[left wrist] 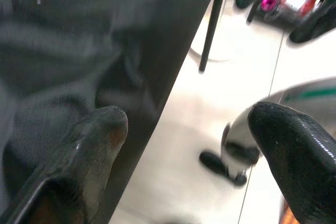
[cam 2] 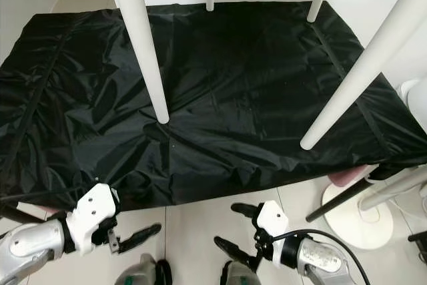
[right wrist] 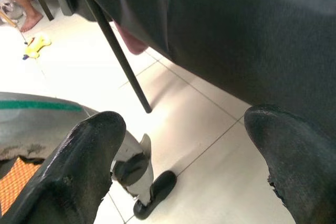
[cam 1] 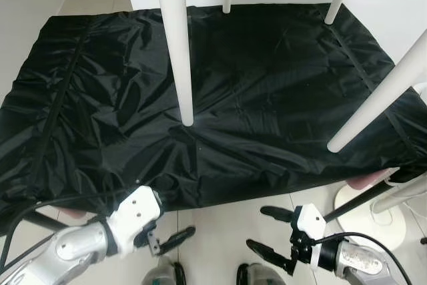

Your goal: Building children table

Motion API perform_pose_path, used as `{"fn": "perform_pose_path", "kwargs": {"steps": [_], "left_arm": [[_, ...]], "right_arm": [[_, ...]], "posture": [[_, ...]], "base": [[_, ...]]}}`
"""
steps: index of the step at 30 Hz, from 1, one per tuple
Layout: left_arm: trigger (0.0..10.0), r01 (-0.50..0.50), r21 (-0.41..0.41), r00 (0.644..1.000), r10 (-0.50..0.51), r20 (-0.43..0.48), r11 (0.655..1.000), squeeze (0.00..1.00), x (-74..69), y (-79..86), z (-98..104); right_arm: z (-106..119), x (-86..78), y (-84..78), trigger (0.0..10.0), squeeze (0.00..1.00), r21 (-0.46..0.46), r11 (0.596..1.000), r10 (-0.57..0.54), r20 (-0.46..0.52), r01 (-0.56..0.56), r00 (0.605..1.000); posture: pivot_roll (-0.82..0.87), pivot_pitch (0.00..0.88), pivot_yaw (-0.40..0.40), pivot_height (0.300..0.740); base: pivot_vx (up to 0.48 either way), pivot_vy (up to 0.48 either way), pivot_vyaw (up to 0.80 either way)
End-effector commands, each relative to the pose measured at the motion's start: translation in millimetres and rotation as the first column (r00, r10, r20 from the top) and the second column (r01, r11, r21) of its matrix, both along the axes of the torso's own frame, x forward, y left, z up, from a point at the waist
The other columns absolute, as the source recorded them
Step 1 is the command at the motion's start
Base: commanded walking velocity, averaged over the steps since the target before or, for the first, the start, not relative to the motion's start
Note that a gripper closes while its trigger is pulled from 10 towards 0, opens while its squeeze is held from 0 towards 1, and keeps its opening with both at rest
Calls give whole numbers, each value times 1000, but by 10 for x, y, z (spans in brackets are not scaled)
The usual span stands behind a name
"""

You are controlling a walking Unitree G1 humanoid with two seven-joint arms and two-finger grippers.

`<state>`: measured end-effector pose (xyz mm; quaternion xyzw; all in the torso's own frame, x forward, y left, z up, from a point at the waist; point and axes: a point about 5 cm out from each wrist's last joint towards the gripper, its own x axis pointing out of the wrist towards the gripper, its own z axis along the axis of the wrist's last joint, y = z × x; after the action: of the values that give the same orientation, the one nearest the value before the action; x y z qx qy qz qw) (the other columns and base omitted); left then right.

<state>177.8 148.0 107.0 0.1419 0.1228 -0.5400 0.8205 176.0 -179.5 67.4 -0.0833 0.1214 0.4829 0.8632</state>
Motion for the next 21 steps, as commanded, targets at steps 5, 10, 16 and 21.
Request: {"fn": "perform_pose_path", "kwargs": {"steps": [5, 10, 16, 21], "left_arm": [[10000, 106, 136, 976, -77, -206, 985, 0, -187, 218, -524], [10000, 79, 180, 969, -34, -245, 980, 0, -229, 281, -708], [10000, -90, 255, 937, 168, -305, 963, 0, -189, 369, -1176], [10000, -303, 328, 846, 411, -340, 895, 0, -54, 408, -1500]], "right_arm": [[-475, -22, -201, 10000, 0, -104, 986, -140, -133, 127, 981], [-636, -4, -255, 10000, 0, -131, 969, -231, -165, 211, 959], [-1032, 36, -449, 10000, 0, -212, 826, -563, -259, 523, 785], [-1274, -55, -502, 10000, 0, -281, 676, -733, -343, 681, 587]], "posture": [[-52, 111, 46, 740], [-54, 107, 45, 740], [-56, 83, 39, 740], [-60, 69, 34, 740]], "base": [[0, 0, 0], [0, 0, 0], [0, 0, 0], [0, 0, 0]]}}
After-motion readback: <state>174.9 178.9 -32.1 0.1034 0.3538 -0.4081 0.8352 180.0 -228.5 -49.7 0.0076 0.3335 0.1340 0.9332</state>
